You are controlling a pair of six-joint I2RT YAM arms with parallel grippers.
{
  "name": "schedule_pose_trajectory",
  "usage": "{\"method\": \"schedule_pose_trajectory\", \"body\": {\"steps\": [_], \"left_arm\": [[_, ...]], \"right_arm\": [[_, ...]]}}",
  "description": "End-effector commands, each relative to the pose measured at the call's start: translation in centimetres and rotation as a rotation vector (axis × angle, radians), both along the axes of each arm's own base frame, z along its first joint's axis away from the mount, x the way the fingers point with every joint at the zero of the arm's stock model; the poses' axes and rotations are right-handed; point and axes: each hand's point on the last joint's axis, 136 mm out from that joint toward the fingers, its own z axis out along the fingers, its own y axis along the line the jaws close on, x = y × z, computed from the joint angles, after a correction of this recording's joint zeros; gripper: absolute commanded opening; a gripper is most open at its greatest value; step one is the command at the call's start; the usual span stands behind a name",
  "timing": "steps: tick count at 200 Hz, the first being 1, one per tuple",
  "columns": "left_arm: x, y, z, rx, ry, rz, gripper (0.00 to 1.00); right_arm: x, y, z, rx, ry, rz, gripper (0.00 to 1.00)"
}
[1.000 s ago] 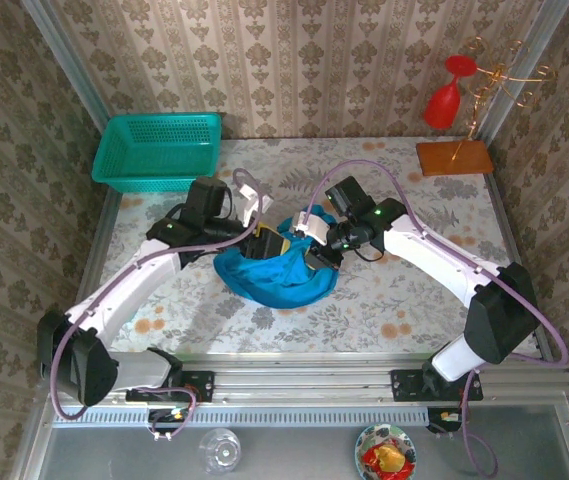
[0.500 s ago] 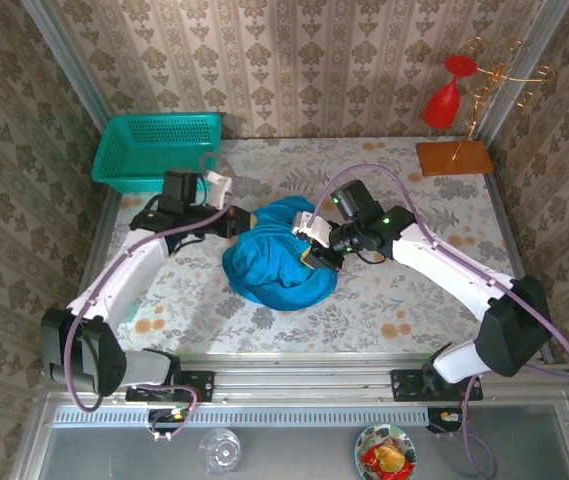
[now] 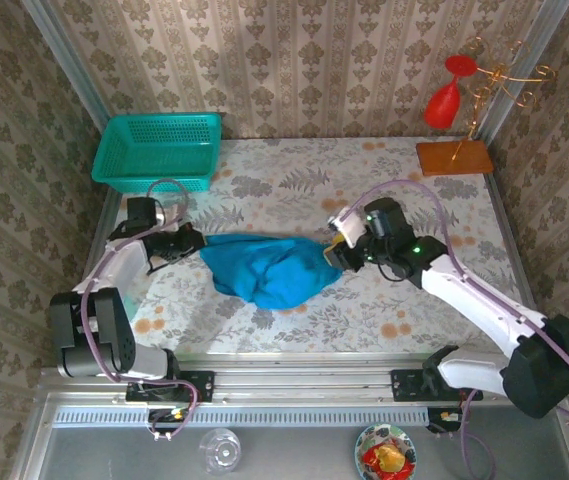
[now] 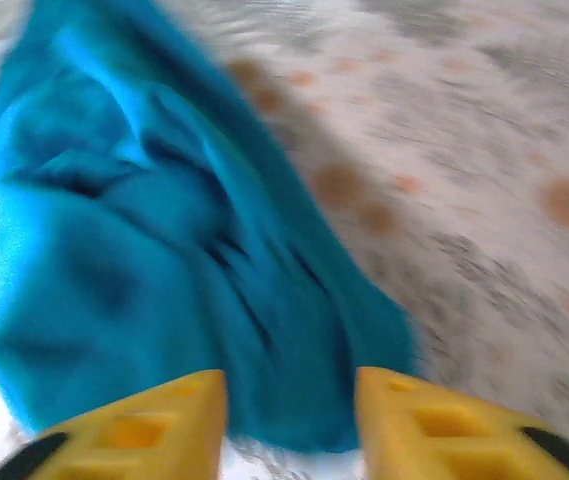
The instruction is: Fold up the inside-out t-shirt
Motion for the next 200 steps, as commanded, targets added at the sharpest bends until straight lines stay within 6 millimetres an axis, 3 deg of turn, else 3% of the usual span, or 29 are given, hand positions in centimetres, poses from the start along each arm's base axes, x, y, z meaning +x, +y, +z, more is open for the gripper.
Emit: {"method": "schedule_pose_trajectory", "body": {"steps": [1,17,34,58,80,97,108,142,165,184,200], "left_arm": [[1.5,2.5,-0.1,0.066,-0.033,0.101,0.00],[1.7,2.1,-0.1,0.061,-0.030,0.092,0.00],[1.9,1.3,0.4,0.058,-0.042,0.070,0.00],[2.2,0.5,1.1,0.097,-0.053,0.041,0.00],[2.1,0.1,2.7,0.156,-0.083,0.019,0.17],[1.7,0.0,4.3,0.219,-0.120,0.007,0.38],[1.3,-0.2,5.2,0.261,-0.138,-0.010,0.47],[-0.1,-1.6,6.8,0.335,-0.162,-0.071,0.56],[-1.3,-4.6,6.1,0.263,-0.150,-0.164,0.59],[-2.4,-7.1,4.1,0.207,-0.098,-0.252,0.57],[-3.4,-8.6,2.0,0.203,-0.045,-0.316,0.56]], "right_arm": [[2.3,-4.6,1.0,0.047,0.036,-0.368,0.52],[2.5,-5.3,0.2,0.053,0.105,-0.459,0.58],[2.8,-5.2,-0.4,0.093,0.185,-0.533,0.56],[2.6,-1.7,-2.0,0.221,0.407,-0.525,0.55],[1.6,2.3,-4.3,0.240,0.654,-0.460,0.50],[0.9,5.5,-4.9,0.181,0.650,-0.407,0.53],[-0.1,7.2,-5.4,0.125,0.658,-0.384,0.57],[-1.4,10.7,-6.5,-0.049,0.605,-0.418,0.73],[-2.1,12.2,-8.2,-0.167,0.575,-0.408,0.81],[-2.2,11.8,-9.4,-0.253,0.568,-0.423,0.68],[-1.8,10.2,-9.4,-0.305,0.528,-0.450,0.41]]}}
